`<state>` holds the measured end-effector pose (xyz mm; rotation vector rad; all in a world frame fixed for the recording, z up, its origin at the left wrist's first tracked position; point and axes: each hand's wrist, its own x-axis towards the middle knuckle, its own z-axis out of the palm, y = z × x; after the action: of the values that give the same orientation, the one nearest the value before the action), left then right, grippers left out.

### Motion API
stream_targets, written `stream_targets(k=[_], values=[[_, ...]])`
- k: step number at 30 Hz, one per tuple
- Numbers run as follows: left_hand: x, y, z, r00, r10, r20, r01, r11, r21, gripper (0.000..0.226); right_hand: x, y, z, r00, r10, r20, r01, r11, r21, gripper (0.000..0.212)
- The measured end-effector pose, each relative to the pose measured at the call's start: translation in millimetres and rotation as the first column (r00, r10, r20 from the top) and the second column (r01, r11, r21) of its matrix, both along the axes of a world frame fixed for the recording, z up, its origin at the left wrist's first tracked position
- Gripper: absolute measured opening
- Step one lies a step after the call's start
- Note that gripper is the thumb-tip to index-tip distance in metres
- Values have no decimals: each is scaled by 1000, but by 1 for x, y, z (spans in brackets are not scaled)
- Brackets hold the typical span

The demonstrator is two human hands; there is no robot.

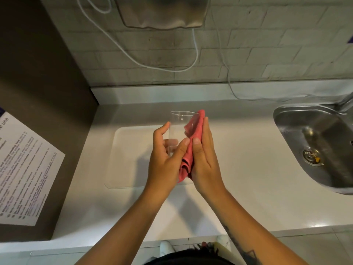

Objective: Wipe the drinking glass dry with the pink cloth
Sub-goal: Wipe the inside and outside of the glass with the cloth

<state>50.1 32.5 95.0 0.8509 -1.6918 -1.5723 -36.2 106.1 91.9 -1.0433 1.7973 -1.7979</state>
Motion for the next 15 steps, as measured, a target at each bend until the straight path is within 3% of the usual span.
stream_targets(k=[6,11,15], values=[[1,-14,4,999,19,-49,-16,998,63,42,24,15,-13,992,121,-18,-121,992,38,67],[4,-18,7,991,-47,-123,69,981,182,40,5,1,4,994,94,-48,-93,995,19,69],[2,-15,7,990,-12,-137,40,978,205,35,-15,-16,23,995,101,-25,-102,995,-23,66]])
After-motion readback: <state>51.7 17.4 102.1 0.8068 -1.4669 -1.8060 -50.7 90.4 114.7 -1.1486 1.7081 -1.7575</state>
